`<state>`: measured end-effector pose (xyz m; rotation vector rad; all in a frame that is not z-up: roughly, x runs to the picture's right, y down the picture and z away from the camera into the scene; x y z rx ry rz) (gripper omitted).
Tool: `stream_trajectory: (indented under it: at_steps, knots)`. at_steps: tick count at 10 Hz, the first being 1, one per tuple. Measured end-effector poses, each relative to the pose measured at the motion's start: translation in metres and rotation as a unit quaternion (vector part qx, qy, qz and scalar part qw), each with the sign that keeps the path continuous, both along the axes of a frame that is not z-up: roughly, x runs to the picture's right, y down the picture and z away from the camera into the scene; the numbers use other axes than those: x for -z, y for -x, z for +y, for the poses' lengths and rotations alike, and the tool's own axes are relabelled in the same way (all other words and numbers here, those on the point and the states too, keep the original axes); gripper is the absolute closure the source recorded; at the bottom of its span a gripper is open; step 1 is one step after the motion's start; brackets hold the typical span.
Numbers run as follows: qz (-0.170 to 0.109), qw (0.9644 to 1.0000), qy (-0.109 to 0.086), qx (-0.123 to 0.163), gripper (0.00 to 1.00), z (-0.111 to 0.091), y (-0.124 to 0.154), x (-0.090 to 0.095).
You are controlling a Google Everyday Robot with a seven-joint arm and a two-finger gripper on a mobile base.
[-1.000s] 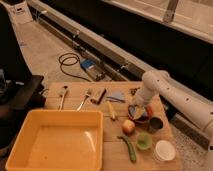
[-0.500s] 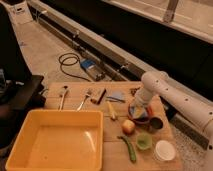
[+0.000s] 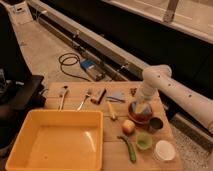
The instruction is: Wipe table surface with sponge
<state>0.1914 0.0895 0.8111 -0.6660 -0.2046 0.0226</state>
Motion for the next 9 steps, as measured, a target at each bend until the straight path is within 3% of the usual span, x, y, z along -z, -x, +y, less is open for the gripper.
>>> stream_trajectory:
  at_steps: [2, 4, 5, 7, 8, 9]
  knots:
    - [0.007, 0.9993, -0.032, 0.015, 1.00, -0.044, 0.002, 0.026]
    - [-0.011, 0.9969, -0.067, 0.041, 1.00, -0.087, 0.020, 0.041]
    - [-0.024, 0.9954, -0.077, 0.051, 1.00, -0.099, 0.032, 0.044]
    - [-0.079, 0.9896, -0.093, 0.076, 1.00, -0.117, 0.081, 0.044]
    - [-0.095, 0.9874, -0.095, 0.084, 1.00, -0.120, 0.097, 0.043]
    - [-0.095, 0.9873, -0.095, 0.084, 1.00, -0.120, 0.097, 0.043]
